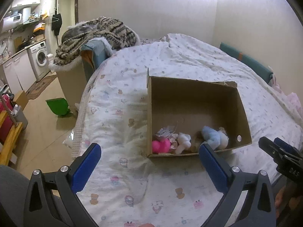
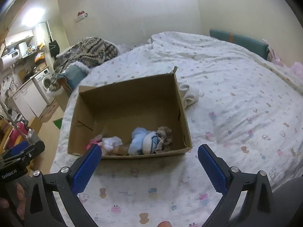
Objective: Organize soft objects
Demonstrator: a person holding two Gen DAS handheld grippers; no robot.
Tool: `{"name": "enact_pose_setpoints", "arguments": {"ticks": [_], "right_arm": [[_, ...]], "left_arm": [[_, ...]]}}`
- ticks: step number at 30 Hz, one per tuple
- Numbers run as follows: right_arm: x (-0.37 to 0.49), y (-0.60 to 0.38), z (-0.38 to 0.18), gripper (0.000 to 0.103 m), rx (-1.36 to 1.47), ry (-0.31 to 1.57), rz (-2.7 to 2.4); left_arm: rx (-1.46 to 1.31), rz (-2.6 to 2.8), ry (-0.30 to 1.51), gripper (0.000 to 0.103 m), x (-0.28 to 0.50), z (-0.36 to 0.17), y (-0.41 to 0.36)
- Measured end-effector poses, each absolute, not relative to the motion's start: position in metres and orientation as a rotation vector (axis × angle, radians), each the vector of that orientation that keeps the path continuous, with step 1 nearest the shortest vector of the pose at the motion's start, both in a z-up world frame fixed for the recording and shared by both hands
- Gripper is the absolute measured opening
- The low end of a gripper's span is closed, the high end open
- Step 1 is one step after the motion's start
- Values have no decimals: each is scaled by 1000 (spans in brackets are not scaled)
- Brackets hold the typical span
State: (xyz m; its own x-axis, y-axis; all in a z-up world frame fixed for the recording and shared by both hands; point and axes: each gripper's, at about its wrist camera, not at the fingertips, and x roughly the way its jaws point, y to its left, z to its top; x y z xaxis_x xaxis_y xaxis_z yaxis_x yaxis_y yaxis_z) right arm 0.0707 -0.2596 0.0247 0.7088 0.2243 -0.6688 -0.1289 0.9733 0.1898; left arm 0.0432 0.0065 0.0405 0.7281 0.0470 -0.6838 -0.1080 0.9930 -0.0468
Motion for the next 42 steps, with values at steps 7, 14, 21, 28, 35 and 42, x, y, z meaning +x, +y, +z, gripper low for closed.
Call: {"name": "enact_pose_setpoints", "arguments": {"ticks": [7, 14, 21, 28, 35, 42], "right_arm": [[74, -254, 21, 103, 113, 757, 199], [76, -254, 20, 103, 109, 767, 193], [76, -254, 19, 103, 100, 768, 191], [76, -253, 19, 103, 104, 768, 190], [75, -253, 18, 103, 106, 769, 191], [75, -253, 18, 103, 109, 768, 190]], "left_arm": [[-99, 73, 755, 103, 45, 39, 5], [-103, 65, 763, 103, 45, 37, 4], [-104, 65, 769, 103, 46, 37, 4], [-101, 68, 774, 103, 46, 36, 3], [-108, 72, 776, 103, 45, 35, 4], [-107, 72, 776, 103, 45, 35, 4]]}}
